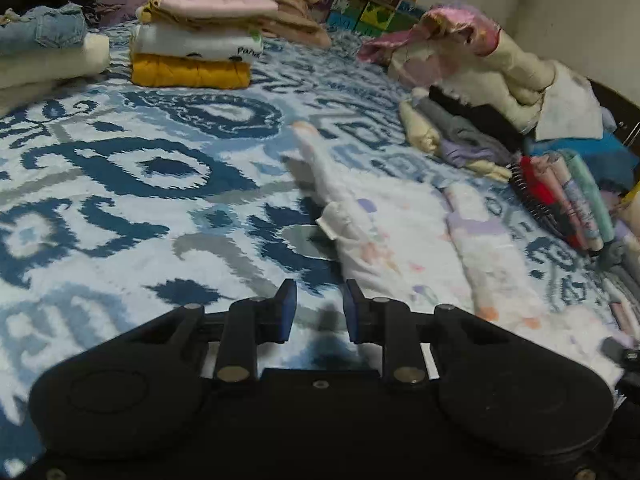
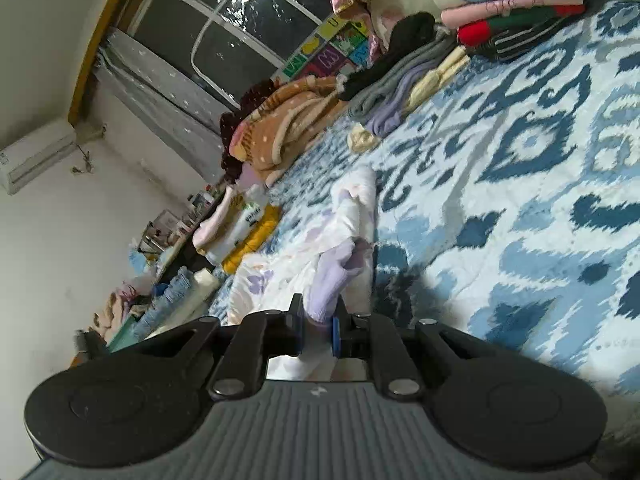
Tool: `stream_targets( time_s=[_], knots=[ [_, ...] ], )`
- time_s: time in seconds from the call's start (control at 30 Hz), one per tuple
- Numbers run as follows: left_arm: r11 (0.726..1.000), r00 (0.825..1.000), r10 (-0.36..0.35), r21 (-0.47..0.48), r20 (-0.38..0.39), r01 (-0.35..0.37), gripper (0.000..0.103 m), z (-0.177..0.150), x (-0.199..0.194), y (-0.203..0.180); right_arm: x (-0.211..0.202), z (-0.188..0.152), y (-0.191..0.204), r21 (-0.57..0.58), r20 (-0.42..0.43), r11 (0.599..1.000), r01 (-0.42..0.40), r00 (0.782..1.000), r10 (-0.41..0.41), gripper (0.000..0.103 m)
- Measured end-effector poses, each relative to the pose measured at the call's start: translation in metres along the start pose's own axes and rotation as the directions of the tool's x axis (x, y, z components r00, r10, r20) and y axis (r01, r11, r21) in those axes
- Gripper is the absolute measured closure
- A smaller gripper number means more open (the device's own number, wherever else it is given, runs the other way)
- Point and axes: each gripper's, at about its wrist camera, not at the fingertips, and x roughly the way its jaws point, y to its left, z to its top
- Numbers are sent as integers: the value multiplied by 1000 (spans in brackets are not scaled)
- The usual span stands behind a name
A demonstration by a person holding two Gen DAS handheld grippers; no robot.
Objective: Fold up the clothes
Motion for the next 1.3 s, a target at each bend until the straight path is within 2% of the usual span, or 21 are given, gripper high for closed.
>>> stream_targets(
  time_s=[0.13, 0.23, 0.5, 0.63, 0.7, 0.8, 0.87, 1.0, 1.07, 1.2, 1.3],
  knots=[
    [1000, 1000, -15, 5, 18, 15, 81, 4, 5, -3, 2, -2, 1, -36, -28, 999, 26, 999, -27, 89],
    [999, 999, -20, -37, 27, 21, 81, 10, 11, 1, 4, -4, -3, -29, -49, 998, 49, 998, -50, 89],
    [993, 998, -34, -113, 54, 40, 81, 33, 28, 17, 2, -5, -6, -26, -56, 999, 38, 998, -39, 89],
    [993, 997, -65, -99, 46, 69, 81, 47, 48, 15, 2, -6, -8, -13, -57, 999, 31, 998, -32, 89],
    [989, 992, -126, -75, 26, 127, 81, 52, 58, 11, 3, -6, -8, -10, -59, 1000, 28, 998, -29, 89],
    [986, 986, -153, 59, -59, 156, 81, 55, 78, -11, 4, -6, -9, -8, -64, 1000, 29, 998, -30, 89],
    [980, 987, -137, 137, -80, 147, 81, 54, 86, -25, 6, -6, -10, -5, -67, 999, 34, 997, -34, 89],
    [960, 994, -104, 256, -40, 111, 81, 61, 82, -36, 6, -6, -10, -4, -64, 999, 35, 997, -36, 89],
    [951, 993, -114, 286, -16, 114, 81, 68, 81, -38, 6, -6, -10, -3, -66, 1000, 29, 997, -29, 89],
    [923, 995, -102, 371, -16, 101, 81, 76, 99, -45, 8, -7, -10, -4, -76, 1000, 29, 997, -30, 89],
    [909, 997, -20, 414, -81, 52, 81, 75, 127, -53, 9, -7, -11, -2, -79, 1000, 31, 996, -31, 89]
  ],
)
